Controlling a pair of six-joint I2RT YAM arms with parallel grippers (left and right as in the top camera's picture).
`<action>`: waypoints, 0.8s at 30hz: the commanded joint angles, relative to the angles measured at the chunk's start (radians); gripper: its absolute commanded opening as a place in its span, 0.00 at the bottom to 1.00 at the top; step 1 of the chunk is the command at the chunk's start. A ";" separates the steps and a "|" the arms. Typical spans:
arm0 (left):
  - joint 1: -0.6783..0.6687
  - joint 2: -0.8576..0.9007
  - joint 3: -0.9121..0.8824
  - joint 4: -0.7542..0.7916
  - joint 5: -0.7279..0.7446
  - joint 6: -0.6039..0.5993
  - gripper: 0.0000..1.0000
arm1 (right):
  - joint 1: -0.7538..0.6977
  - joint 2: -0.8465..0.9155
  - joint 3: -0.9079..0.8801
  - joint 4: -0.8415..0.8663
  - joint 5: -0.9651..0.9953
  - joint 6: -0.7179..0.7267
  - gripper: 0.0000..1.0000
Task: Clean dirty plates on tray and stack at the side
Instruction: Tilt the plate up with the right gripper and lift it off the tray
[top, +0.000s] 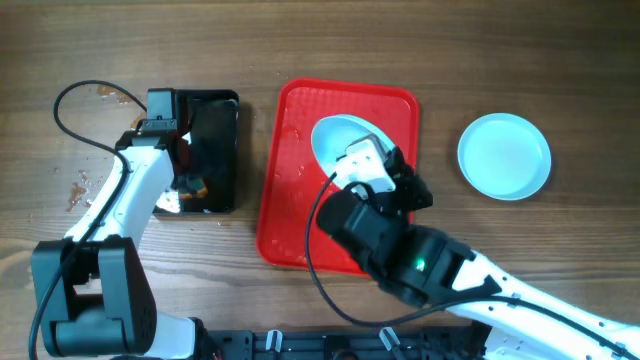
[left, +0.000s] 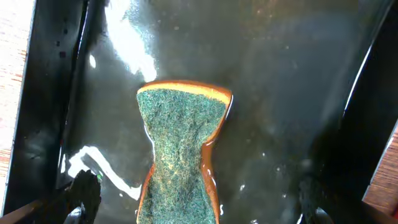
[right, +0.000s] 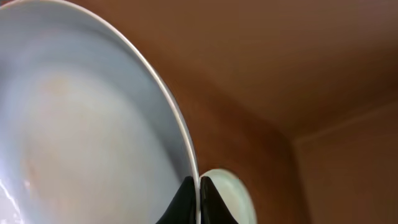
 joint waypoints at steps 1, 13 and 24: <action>0.003 -0.003 0.003 0.000 0.012 0.009 1.00 | 0.044 -0.012 0.001 0.051 0.163 -0.111 0.04; 0.003 -0.003 0.003 0.001 0.012 0.009 1.00 | 0.054 -0.012 0.001 0.140 0.207 -0.192 0.04; 0.003 -0.003 0.003 0.001 0.012 0.009 1.00 | 0.054 -0.012 0.001 0.140 0.206 -0.191 0.04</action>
